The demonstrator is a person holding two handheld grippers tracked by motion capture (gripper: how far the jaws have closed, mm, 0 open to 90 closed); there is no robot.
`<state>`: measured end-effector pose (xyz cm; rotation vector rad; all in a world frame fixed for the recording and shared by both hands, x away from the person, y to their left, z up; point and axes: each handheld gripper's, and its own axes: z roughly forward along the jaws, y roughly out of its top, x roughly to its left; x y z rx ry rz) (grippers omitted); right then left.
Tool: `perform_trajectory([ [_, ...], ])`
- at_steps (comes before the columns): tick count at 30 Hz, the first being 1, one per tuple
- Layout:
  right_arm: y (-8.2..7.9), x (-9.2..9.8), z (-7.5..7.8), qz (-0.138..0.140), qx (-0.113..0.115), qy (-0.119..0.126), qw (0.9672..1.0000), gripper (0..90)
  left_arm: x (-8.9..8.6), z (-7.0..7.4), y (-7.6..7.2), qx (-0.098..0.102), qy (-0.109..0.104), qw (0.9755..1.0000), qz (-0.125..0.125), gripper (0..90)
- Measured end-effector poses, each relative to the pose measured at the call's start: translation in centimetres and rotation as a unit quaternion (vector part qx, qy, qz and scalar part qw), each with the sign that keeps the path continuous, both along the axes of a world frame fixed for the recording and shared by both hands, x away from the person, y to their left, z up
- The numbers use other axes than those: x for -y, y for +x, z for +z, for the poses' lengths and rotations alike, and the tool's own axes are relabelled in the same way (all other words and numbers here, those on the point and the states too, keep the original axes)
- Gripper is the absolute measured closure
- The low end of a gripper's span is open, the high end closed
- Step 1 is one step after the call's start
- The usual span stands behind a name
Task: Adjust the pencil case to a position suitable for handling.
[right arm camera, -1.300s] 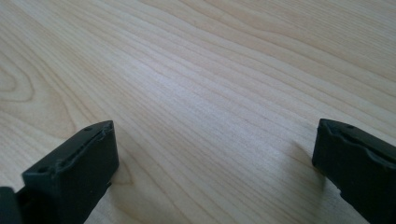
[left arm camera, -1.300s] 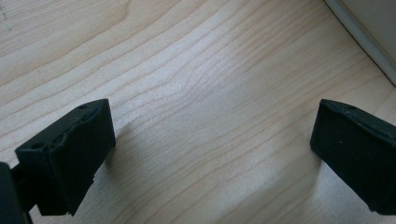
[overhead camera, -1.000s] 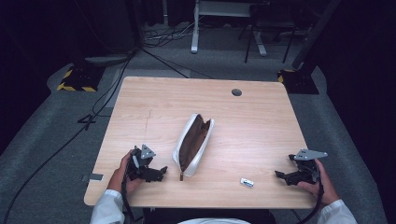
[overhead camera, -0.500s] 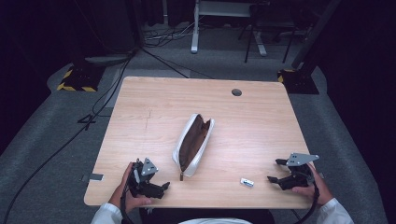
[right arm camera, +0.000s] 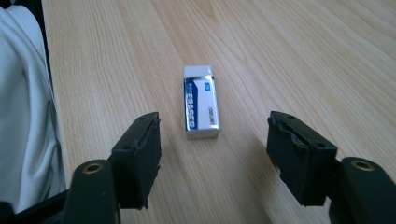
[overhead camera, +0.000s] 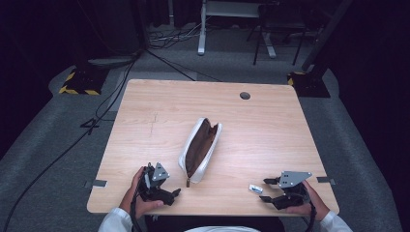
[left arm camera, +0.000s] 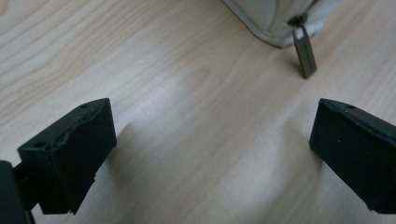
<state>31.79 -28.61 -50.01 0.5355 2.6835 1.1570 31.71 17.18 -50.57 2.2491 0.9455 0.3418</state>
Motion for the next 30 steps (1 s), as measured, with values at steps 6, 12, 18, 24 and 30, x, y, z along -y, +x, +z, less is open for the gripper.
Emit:
perform_trajectory([
  [6,0.0,-1.1,-0.2,-0.001,0.004,0.011,0.9999,44.4,-0.1,0.1,1.1,0.008,-0.009,0.9997,0.022,9.7],
  [12,0.6,-1.0,-0.2,-0.018,0.007,0.014,0.9997,46.5,0.9,0.2,1.4,0.013,-0.011,0.9998,0.011,16.9],
  [18,0.9,0.0,-0.3,-0.035,0.008,0.019,0.9992,47.7,1.0,0.5,1.1,0.026,-0.04,0.9988,0.008,20.7],
  [24,0.8,0.0,-0.2,-0.032,0.014,0.018,0.9992,50.8,1.3,1.6,1.0,0.052,-0.064,0.9965,0.01,21.6],
  [30,0.8,0.0,-0.3,-0.032,0.009,0.02,0.9993,51.3,1.6,1.9,0.8,0.055,-0.069,0.9961,-0.007,21.5],
])
